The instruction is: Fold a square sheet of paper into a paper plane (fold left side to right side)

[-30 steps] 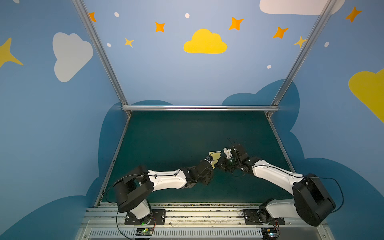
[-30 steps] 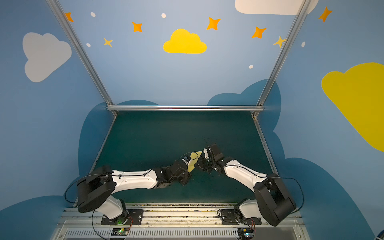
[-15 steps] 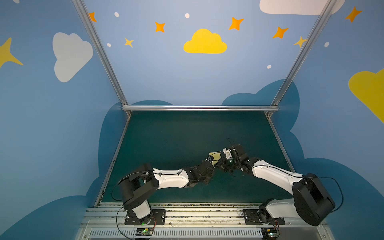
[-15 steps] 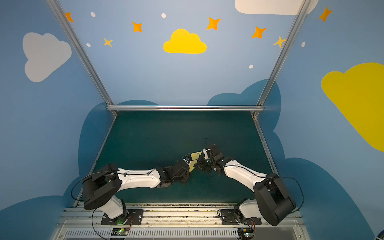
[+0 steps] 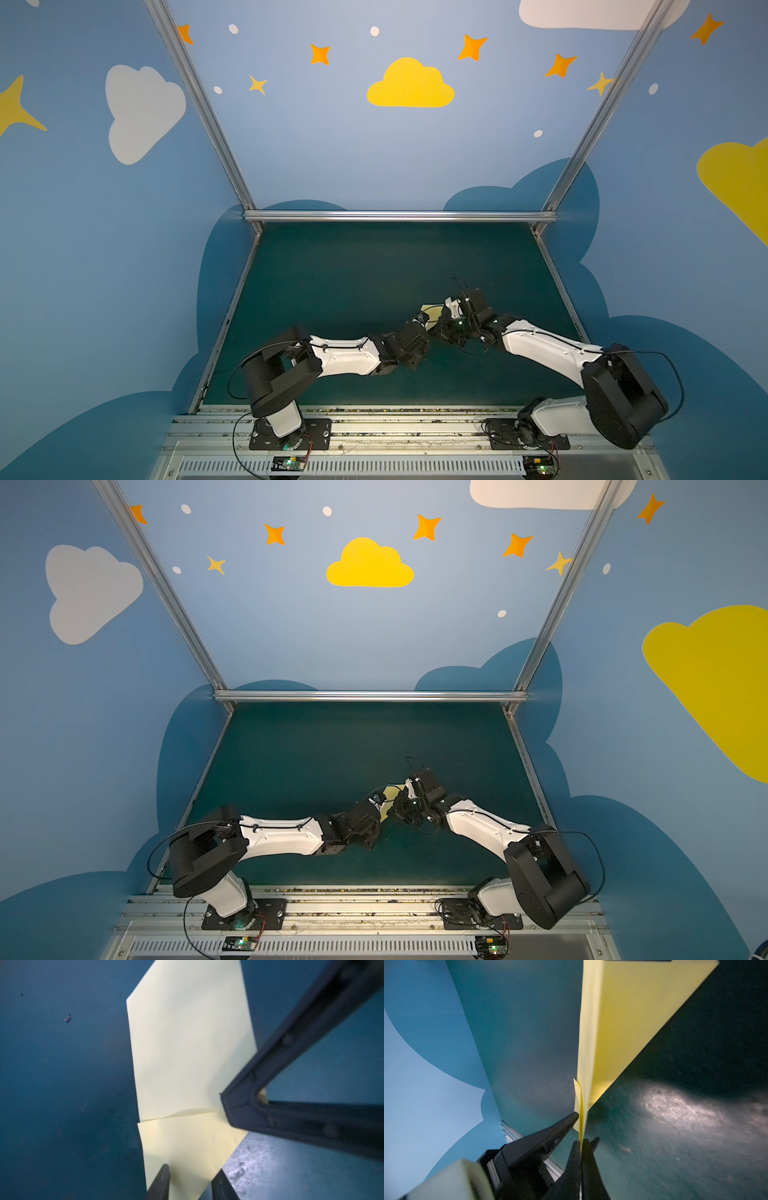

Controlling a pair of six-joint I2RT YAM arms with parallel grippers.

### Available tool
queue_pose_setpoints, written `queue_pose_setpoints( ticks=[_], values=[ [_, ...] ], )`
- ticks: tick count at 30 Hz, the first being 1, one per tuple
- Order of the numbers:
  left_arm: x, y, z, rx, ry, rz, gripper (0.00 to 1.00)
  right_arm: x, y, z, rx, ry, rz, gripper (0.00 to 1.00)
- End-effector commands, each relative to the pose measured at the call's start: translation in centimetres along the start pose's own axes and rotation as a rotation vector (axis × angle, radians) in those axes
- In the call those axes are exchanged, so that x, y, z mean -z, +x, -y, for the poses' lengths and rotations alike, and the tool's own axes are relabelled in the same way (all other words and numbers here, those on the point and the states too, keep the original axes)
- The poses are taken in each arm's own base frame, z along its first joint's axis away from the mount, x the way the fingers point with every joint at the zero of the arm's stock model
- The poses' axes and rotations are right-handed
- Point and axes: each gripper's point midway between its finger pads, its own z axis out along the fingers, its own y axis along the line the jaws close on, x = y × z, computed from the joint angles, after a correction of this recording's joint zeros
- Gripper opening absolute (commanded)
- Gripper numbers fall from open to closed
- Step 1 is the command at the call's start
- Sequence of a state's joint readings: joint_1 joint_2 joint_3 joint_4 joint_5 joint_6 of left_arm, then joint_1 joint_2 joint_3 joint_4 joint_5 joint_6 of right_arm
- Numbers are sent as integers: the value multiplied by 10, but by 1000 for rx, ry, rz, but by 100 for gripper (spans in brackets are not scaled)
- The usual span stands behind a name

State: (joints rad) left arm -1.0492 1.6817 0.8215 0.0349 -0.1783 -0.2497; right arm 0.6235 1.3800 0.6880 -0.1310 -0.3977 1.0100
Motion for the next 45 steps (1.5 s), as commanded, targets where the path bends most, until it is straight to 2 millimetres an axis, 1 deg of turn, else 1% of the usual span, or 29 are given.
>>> queue_pose_setpoints(
  ticks=[1,4,7,11,12,13,14,16,18,20,22,25,29,32,36,40,44,45],
  values=[
    [-1,-5,-2,-7,-19,13,38,2,-4,-13,14,-24,7,0],
    [-2,-5,-3,-11,-26,11,36,3,-4,-13,14,-23,7,0],
    [-3,-5,-2,-15,-22,9,29,2,-4,-12,13,-21,6,0],
    [-3,-7,3,-19,11,10,14,2,-5,-13,13,-22,6,0],
    [-3,-7,4,-18,19,6,11,2,-5,-14,12,-22,7,4],
    [-3,-7,6,-15,30,4,8,2,-6,-13,11,-20,6,16],
    [-3,-6,7,-11,39,-2,4,4,-7,-13,12,-20,6,25],
    [-3,-5,8,-3,58,-7,4,8,-10,-13,14,-20,10,35],
    [-1,-6,9,10,72,-8,4,14,-15,-12,12,-23,23,42],
    [0,-6,9,29,86,-13,4,22,-21,-9,5,-27,43,48],
    [0,-7,8,60,108,-22,4,32,-27,-6,1,-27,63,50],
    [3,-10,8,101,134,-35,4,42,-31,4,-8,-4,87,53],
    [3,-11,10,125,151,-58,4,46,-32,20,-13,23,91,53],
    [2,-10,12,129,155,-82,4,44,-30,25,3,32,72,54],
    [1,-11,17,146,178,-95,4,38,-28,29,9,37,43,59],
    [-2,-10,20,147,189,-116,4,33,-26,34,14,52,30,59],
    [-3,-10,20,141,181,-126,4,32,-26,44,13,81,35,59],
    [-3,-10,18,143,170,-127,4,29,-21,53,2,95,23,59]
  ],
)
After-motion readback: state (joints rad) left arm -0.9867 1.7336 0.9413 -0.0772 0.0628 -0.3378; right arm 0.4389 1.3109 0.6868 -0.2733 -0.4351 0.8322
